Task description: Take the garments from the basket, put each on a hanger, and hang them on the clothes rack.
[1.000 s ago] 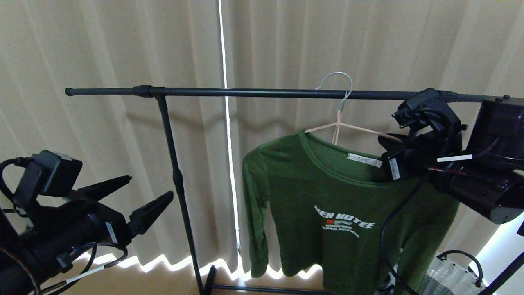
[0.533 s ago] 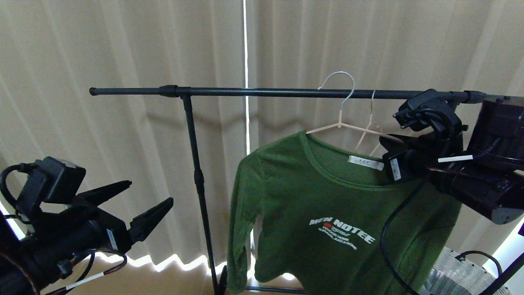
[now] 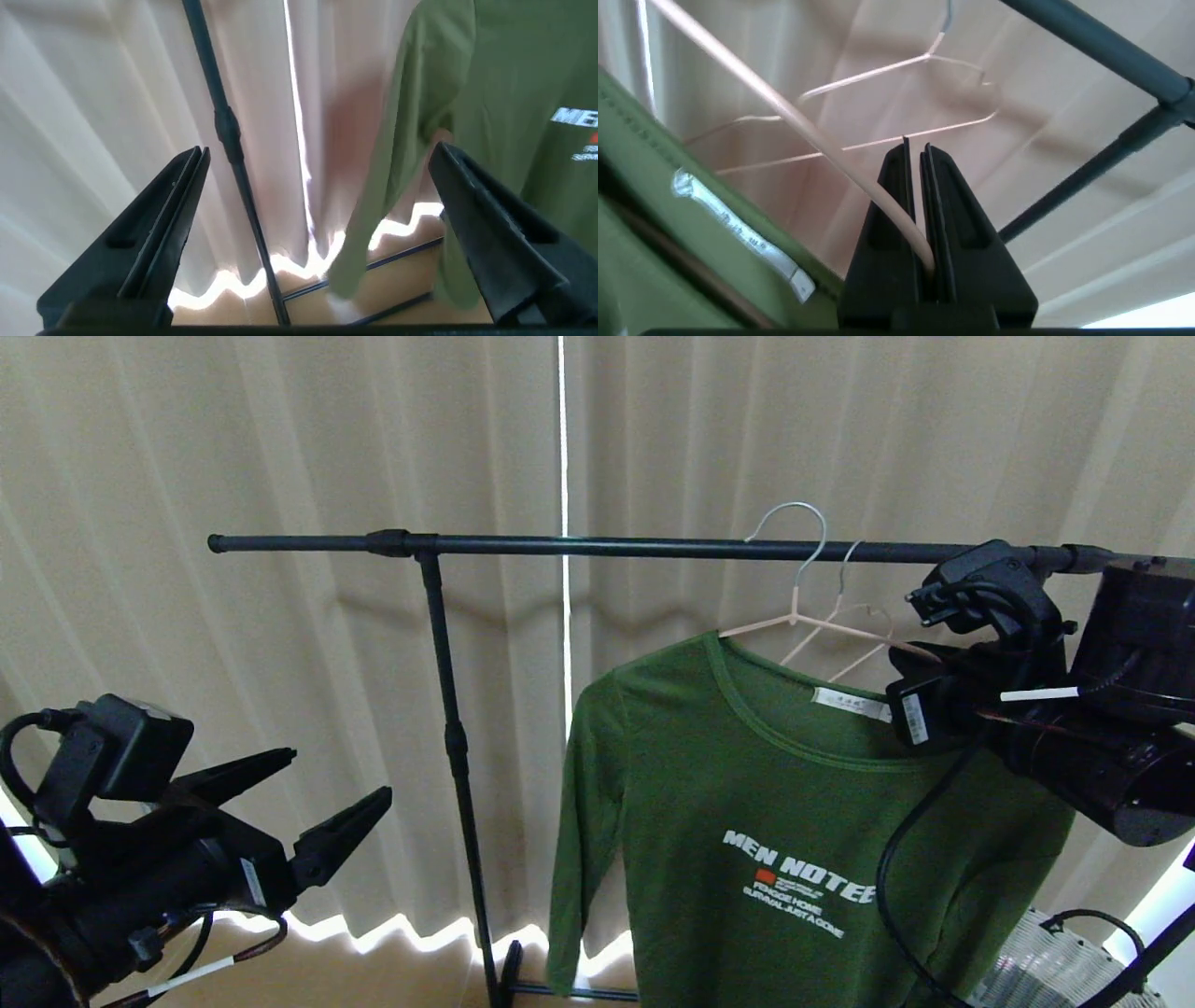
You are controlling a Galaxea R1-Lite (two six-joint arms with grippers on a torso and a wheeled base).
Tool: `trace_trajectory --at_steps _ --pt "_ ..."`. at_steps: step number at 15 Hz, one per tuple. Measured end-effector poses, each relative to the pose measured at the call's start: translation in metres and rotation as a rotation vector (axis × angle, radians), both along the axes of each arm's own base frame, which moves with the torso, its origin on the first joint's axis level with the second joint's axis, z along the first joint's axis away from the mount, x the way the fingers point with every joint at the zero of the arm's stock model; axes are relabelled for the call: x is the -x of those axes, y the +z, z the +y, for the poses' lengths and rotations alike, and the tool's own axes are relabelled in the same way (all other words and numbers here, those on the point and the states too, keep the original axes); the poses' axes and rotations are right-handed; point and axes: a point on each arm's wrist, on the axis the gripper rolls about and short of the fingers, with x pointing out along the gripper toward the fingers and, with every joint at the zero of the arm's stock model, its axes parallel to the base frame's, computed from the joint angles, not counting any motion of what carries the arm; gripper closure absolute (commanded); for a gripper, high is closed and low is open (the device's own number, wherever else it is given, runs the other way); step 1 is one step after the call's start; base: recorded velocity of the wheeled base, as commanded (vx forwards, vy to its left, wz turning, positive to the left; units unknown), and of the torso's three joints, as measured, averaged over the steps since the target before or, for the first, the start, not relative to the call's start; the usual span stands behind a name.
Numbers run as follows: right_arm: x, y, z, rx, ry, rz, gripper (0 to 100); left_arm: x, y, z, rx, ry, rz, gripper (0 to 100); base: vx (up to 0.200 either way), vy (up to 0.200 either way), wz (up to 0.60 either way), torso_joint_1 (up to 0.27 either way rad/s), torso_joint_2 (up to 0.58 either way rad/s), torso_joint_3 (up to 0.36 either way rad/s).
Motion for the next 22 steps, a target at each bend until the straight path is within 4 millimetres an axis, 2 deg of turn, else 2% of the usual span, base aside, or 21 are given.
trace_trajectory --at_steps 5,10,13,16,22 --pt "0.003 0.001 -0.009 0.006 -0.063 -0.006 100 0.001 -0.001 0.002 -0.002 0.008 0.001 0 0.2 0.0 0.0 0.002 0.0 0.004" --pt "0.002 0.004 -0.019 0.021 -0.139 -0.017 100 0.003 -0.003 -0.001 -0.005 -0.009 0.01 0 0.0 0.0 0.0 0.0 0.0 0.0" --pt "-0.012 0.007 -0.02 0.061 -0.258 -0.031 100 0.008 -0.002 -0.001 -0.004 -0.019 0.0 0 0.0 0.0 0.0 0.0 0.0 0.0" --pt "-0.035 0.013 -0.013 0.069 -0.295 -0.047 100 0.014 -0.001 -0.002 -0.015 -0.036 -0.023 0 0.0 0.0 0.0 0.0 0.0 0.0" --pt "-0.059 -0.002 0.001 0.198 -0.356 0.007 100 0.018 -0.002 -0.001 -0.03 -0.045 -0.029 0 0.0 0.0 0.0 0.0 0.0 0.0"
